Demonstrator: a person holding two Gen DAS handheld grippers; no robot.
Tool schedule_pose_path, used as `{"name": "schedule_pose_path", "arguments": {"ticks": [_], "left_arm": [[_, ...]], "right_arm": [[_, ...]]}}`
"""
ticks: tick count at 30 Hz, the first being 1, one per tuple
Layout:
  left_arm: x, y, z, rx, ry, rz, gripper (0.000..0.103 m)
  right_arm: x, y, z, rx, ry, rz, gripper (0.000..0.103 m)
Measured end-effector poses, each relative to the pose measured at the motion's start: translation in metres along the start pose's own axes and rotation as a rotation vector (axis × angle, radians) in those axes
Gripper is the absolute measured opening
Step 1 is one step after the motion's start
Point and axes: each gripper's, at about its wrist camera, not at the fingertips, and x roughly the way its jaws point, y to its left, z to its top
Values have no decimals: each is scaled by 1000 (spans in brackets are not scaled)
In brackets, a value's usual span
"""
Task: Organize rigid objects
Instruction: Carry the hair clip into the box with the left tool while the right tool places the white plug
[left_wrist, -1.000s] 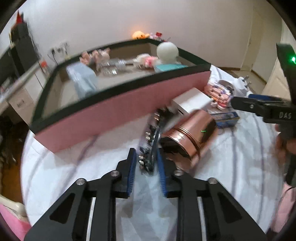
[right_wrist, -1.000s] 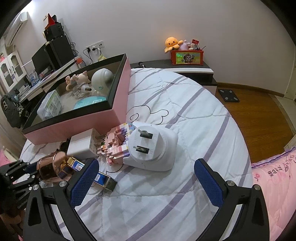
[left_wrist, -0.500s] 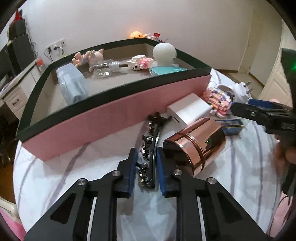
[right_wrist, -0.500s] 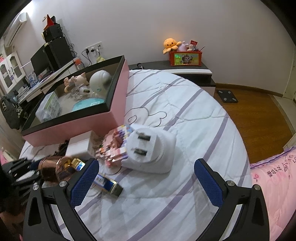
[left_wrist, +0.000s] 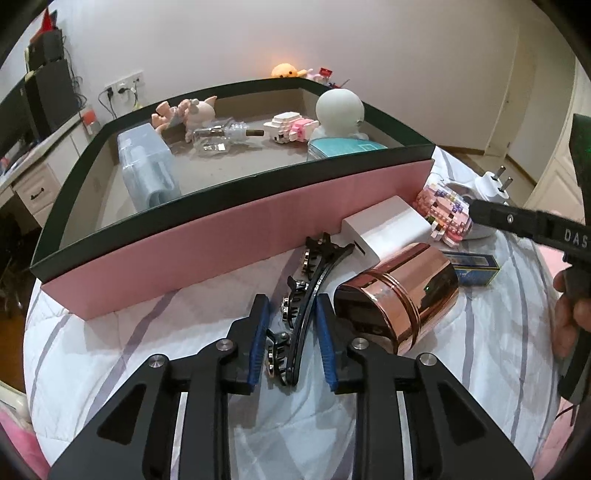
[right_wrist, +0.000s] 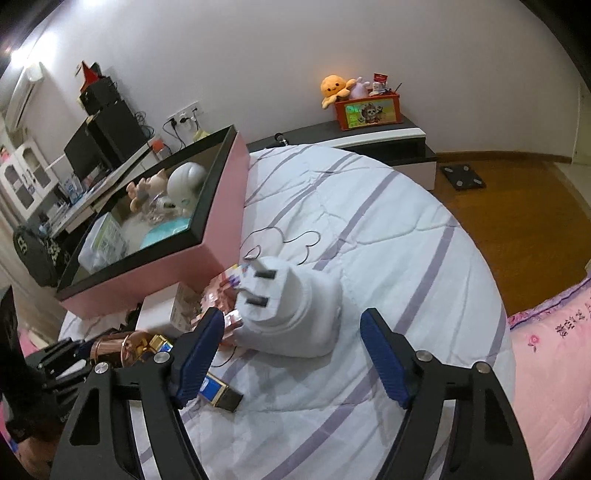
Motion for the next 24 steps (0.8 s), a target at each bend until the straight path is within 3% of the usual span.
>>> {"name": "schedule_pose_path", "arguments": {"ticks": [3, 6, 11, 24], "left_arm": [[-1, 2, -1, -26, 0, -29, 22], [-4, 2, -3, -44, -5, -50, 18], [-12, 8, -11, -87, -14, -66, 18], [-54, 31, -19, -129, -84, -20, 18]], "right_arm": [[5, 1, 2, -2, 13, 13, 75], [10, 1, 3, -1, 6, 29, 59], [5, 1, 3, -4, -5, 40, 59], [-40, 8, 7, -33, -78, 45, 59]]}}
